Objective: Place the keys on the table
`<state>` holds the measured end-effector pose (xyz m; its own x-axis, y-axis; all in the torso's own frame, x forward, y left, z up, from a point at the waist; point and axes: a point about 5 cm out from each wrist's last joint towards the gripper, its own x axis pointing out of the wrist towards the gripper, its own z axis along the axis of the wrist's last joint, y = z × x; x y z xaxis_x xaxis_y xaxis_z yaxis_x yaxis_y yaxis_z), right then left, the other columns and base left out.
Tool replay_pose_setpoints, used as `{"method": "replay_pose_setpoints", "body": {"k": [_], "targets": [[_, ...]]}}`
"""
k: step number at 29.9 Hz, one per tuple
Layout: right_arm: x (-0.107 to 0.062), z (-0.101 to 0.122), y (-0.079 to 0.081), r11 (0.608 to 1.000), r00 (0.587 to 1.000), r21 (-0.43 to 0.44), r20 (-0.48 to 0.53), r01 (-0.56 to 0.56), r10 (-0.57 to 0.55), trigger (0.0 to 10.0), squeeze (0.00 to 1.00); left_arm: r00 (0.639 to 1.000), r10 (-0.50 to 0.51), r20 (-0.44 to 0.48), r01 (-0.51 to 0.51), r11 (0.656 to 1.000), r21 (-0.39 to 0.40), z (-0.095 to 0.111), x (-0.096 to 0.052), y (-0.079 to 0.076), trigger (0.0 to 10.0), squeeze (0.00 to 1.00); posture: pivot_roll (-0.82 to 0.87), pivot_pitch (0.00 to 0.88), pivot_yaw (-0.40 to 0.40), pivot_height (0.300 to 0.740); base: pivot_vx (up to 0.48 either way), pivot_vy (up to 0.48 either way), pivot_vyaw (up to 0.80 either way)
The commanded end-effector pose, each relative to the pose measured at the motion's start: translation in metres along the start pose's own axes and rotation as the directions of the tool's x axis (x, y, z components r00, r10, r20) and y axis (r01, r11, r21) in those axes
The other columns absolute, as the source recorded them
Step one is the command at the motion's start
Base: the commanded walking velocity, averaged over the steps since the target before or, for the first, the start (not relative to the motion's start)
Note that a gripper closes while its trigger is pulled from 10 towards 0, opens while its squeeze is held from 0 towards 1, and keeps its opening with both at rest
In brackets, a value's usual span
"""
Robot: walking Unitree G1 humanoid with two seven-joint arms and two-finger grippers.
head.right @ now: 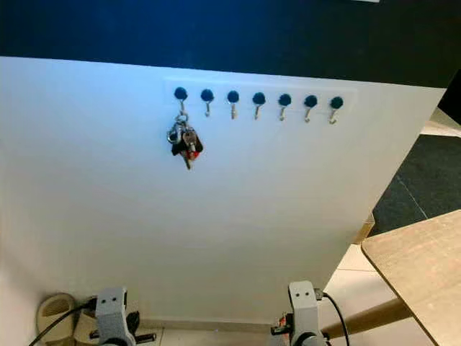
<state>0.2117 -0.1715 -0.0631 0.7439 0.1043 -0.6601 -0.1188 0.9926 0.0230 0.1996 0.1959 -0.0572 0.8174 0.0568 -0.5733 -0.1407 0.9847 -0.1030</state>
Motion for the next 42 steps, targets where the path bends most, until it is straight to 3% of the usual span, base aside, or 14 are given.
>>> {"method": "replay_pose_setpoints", "body": {"k": [1, 4, 24, 34, 42], "targets": [[-0.001, 0.000, -0.004, 1.000, 1.000, 0.000, 0.004, 0.011, -0.011, 10.0, 0.00, 1.000, -0.001, -0.010, 0.001, 1.000, 0.006, -0.004, -0.001, -0.002, 10.0, 0.00, 0.03, 0.000, -0.041, 0.740, 0.000, 0.000, 0.00], [0.000, -0.001, -0.003, 1.000, 1.000, -0.002, -0.005, -0.002, 0.002, 10.0, 0.00, 1.000, 0.016, -0.013, -0.016, 1.000, 0.010, -0.004, 0.000, 0.000, 10.0, 0.00, 0.03, 0.000, -0.044, 0.740, 0.000, 0.000, 0.00], [-0.003, -0.012, 0.001, 1.000, 0.999, -0.007, -0.039, -0.021, 0.021, 10.0, 0.00, 0.998, 0.043, 0.050, -0.046, 0.997, 0.064, -0.005, -0.004, 0.003, 10.0, 0.00, 0.04, 0.014, -0.047, 0.740, 0.000, 0.000, -0.80], [-0.005, -0.019, 0.002, 0.999, 0.997, -0.034, -0.065, -0.040, 0.038, 10.0, 0.00, 0.997, -0.014, 0.077, 0.004, 0.992, 0.126, -0.006, -0.006, 0.001, 10.0, 0.00, 0.04, 0.034, -0.046, 0.740, 0.000, 0.000, -0.80], [-0.007, -0.023, 0.003, 0.998, 0.996, -0.044, -0.080, -0.043, 0.039, 10.0, 0.00, 0.997, -0.009, 0.072, 0.001, 0.993, 0.118, -0.009, -0.008, 0.003, 10.0, 0.00, 0.04, 0.045, -0.052, 0.740, 0.000, 0.000, -0.80]]}}
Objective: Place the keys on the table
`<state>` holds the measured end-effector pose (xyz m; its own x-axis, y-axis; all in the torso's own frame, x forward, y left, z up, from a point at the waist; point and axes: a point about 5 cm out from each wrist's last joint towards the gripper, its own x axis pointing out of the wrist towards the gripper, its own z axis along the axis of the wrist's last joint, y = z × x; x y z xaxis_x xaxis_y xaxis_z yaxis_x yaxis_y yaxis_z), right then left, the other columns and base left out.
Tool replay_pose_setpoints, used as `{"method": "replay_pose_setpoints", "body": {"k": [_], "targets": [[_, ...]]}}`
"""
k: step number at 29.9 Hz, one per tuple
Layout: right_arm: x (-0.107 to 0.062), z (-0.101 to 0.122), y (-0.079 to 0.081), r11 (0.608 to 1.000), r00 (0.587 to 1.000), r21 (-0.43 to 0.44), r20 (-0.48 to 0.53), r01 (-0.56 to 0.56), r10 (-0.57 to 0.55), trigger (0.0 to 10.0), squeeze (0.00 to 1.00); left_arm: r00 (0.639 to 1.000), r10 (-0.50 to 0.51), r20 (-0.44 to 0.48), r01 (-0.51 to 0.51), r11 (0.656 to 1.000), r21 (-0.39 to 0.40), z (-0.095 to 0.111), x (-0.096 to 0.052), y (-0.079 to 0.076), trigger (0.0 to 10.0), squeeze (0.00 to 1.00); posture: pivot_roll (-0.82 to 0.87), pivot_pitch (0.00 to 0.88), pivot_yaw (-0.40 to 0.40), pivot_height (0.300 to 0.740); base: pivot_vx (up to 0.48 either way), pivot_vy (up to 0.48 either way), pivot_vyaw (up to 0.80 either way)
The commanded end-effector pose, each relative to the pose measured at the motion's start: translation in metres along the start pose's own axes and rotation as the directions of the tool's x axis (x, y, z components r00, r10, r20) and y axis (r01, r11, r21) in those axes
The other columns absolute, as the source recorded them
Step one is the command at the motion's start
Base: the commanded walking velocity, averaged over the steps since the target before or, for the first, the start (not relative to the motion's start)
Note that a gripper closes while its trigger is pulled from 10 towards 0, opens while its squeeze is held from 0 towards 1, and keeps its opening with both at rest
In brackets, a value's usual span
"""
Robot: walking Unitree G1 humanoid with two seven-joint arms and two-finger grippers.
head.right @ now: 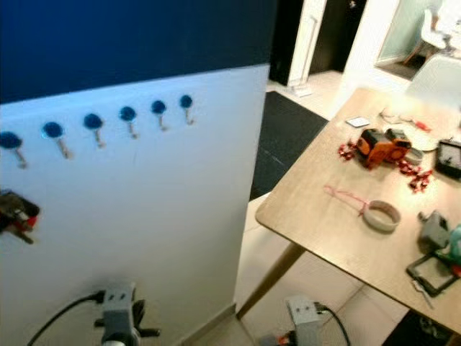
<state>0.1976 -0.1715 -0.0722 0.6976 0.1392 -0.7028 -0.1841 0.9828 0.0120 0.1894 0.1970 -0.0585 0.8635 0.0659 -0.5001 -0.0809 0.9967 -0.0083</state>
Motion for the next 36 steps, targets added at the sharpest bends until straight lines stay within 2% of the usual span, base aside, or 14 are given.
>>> {"method": "replay_pose_setpoints", "body": {"k": [1, 13, 29, 36], "targets": [[-0.0019, -0.0073, 0.0018, 1.000, 1.000, 0.006, -0.021, -0.001, 0.002, 10.0, 0.00, 1.000, -0.004, -0.018, 0.004, 1.000, 0.002, -0.0028, -0.0006, 0.0004, 10.0, 0.00, 0.04, 0.045, -0.052, 0.740, 0.000, 0.000, -0.80], [-0.0022, -0.0078, 0.0004, 1.000, 0.999, -0.015, -0.031, -0.012, 0.011, 10.0, 0.00, 0.999, 0.003, -0.036, -0.004, 1.000, -0.008, -0.0085, -0.0038, 0.0036, 10.0, 0.00, 0.04, 0.052, -0.055, 0.740, 0.000, 0.000, -0.80], [-0.0009, -0.0059, 0.0068, 0.998, 0.999, -0.036, -0.021, -0.046, 0.045, 10.0, 0.00, 0.999, 0.022, -0.040, -0.024, 0.999, -0.033, -0.0080, -0.0030, 0.0076, 10.0, 0.00, 0.04, 0.051, -0.058, 0.740, 0.000, 0.000, -0.80], [-0.0014, -0.0057, 0.0070, 0.996, 0.998, -0.053, -0.017, -0.068, 0.067, 10.0, 0.00, 0.999, 0.026, -0.039, -0.028, 0.998, -0.049, -0.0091, -0.0038, 0.0081, 10.0, 0.00, 0.04, 0.052, -0.060, 0.740, 0.000, 0.000, 0.00]]}}
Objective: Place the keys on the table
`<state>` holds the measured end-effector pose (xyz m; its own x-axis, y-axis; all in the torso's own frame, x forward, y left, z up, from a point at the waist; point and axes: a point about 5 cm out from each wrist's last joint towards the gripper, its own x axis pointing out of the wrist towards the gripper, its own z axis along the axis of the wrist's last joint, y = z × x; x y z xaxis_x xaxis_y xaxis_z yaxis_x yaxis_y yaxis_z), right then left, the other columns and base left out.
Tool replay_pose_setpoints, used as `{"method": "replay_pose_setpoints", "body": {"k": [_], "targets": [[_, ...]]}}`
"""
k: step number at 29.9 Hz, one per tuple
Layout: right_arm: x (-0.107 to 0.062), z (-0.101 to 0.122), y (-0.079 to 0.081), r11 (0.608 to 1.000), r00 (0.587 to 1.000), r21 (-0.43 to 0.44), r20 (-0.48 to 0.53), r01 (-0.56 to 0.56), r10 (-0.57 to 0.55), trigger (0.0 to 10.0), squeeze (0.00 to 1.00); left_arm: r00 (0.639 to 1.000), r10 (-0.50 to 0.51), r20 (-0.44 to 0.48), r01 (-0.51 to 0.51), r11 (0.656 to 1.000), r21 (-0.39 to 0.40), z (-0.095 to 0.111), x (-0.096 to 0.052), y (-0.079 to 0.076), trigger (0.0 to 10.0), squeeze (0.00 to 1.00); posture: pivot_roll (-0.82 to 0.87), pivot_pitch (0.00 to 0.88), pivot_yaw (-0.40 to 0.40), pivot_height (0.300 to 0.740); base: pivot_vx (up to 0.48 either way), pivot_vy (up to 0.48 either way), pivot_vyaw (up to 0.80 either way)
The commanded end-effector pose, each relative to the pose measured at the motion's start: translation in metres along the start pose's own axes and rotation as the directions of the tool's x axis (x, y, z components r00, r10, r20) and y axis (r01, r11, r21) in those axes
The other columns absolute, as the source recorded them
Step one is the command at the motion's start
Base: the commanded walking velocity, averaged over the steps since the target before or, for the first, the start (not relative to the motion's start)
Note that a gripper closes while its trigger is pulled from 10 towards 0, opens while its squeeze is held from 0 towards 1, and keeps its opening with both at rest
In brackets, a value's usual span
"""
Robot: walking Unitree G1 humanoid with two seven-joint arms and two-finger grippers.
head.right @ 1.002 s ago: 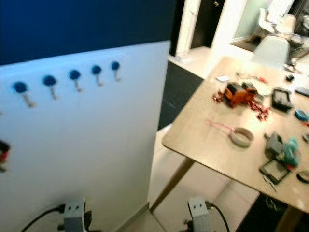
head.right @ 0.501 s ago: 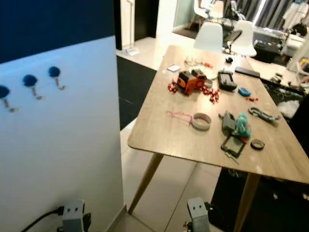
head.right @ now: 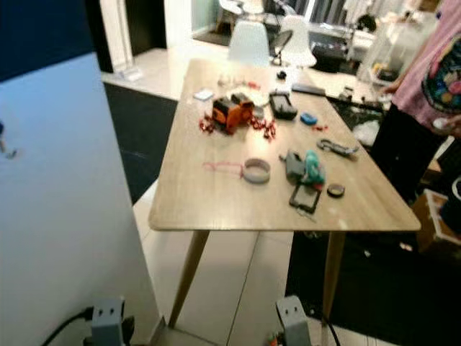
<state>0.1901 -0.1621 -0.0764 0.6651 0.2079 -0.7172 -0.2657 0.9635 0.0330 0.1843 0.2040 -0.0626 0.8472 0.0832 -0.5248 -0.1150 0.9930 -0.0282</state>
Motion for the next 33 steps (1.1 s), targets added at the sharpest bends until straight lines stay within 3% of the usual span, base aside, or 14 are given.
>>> {"method": "replay_pose_setpoints", "body": {"k": [1, 6, 33], "targets": [[-0.001, 0.001, -0.005, 1.000, 1.000, -0.009, 0.004, 0.009, -0.009, 10.0, 0.00, 1.000, 0.009, -0.009, -0.009, 1.000, -0.020, -0.004, -0.002, 0.001, 10.0, 0.00, 0.04, 0.053, -0.060, 0.740, 0.000, 0.000, 0.00], [0.000, 0.003, -0.008, 1.000, 1.000, -0.011, -0.002, 0.015, -0.015, 10.0, 0.00, 0.999, 0.038, -0.007, -0.039, 0.998, -0.059, -0.004, -0.003, 0.003, 10.0, 0.00, 0.04, 0.054, -0.060, 0.740, 0.000, -0.140, 0.00], [-0.001, -0.001, -0.002, 1.000, 1.000, -0.018, -0.008, 0.010, -0.010, 10.0, 0.00, 0.999, 0.014, 0.041, -0.012, 0.999, -0.038, 0.007, 0.002, 0.000, 10.0, 0.00, 0.04, 0.066, -0.054, 0.740, 0.000, -0.465, 0.00]]}}
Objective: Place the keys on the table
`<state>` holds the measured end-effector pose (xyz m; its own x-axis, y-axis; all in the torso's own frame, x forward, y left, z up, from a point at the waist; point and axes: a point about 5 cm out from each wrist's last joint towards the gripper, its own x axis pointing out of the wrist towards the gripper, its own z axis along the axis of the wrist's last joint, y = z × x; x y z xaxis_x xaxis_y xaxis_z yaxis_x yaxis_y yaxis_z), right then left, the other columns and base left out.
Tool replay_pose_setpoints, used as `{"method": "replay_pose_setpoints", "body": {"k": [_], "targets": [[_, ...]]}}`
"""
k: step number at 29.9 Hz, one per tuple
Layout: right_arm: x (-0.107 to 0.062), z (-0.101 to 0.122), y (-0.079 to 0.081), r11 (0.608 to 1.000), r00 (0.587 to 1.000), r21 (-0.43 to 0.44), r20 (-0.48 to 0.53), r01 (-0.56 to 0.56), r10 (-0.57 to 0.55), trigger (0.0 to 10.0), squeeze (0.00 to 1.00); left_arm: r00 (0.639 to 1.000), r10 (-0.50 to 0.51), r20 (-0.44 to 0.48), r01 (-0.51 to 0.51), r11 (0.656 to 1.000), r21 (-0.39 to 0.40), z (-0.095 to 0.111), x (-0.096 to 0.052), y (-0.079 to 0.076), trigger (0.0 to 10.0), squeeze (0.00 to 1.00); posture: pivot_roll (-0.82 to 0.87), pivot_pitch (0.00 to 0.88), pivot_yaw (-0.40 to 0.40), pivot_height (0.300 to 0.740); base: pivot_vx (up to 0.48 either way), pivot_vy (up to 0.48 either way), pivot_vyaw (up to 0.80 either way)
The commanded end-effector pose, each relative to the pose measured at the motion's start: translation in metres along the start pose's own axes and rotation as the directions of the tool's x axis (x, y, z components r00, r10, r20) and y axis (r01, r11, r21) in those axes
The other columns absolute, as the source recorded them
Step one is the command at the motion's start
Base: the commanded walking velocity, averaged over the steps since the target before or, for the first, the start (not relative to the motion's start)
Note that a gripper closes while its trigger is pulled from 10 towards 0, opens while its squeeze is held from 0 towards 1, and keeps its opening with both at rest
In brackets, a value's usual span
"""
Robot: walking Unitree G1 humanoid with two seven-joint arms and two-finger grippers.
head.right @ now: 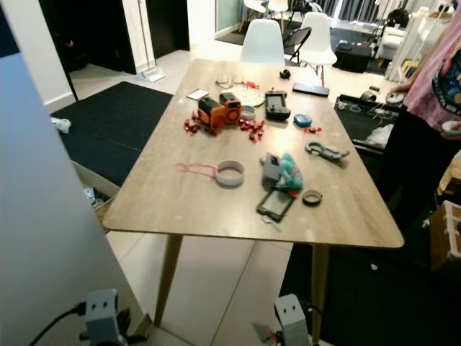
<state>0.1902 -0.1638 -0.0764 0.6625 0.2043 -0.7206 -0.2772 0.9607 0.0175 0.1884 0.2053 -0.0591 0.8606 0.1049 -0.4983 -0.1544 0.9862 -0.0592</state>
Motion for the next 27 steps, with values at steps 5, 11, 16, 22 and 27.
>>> {"method": "replay_pose_setpoints", "body": {"k": [5, 11, 16, 22, 27], "targets": [[0.000, -0.001, -0.001, 1.000, 1.000, 0.001, 0.002, 0.014, -0.014, 10.0, 0.00, 0.999, -0.012, 0.033, 0.011, 1.000, 0.020, 0.005, 0.001, -0.004, 10.0, 0.00, 0.04, 0.067, -0.053, 0.740, 0.000, -0.472, 0.00], [0.000, 0.000, -0.001, 1.000, 1.000, -0.002, 0.003, 0.016, -0.016, 10.0, 0.00, 0.998, -0.018, 0.052, 0.017, 1.000, 0.020, 0.009, 0.003, -0.008, 10.0, 0.00, 0.05, 0.065, -0.050, 0.740, 0.000, -0.146, 0.00], [0.000, 0.000, -0.002, 1.000, 1.000, -0.003, 0.002, 0.020, -0.020, 10.0, 0.00, 0.998, -0.024, 0.057, 0.022, 1.000, 0.022, 0.011, 0.004, -0.010, 10.0, 0.00, 0.04, 0.065, -0.048, 0.740, 0.000, 0.000, 0.00], [-0.001, 0.000, -0.004, 1.000, 1.000, -0.003, -0.001, 0.026, -0.026, 10.0, 0.00, 0.999, -0.023, 0.028, 0.022, 0.999, 0.049, 0.010, 0.005, -0.012, 10.0, 0.00, 0.04, 0.060, -0.047, 0.740, 0.000, 0.000, 0.00], [-0.001, -0.001, -0.005, 1.000, 1.000, -0.005, -0.005, 0.026, -0.026, 10.0, 0.00, 1.000, 0.011, 0.008, -0.012, 0.995, 0.100, 0.008, 0.006, -0.011, 10.0, 0.00, 0.04, 0.050, -0.048, 0.740, 0.000, 0.000, 0.00]]}}
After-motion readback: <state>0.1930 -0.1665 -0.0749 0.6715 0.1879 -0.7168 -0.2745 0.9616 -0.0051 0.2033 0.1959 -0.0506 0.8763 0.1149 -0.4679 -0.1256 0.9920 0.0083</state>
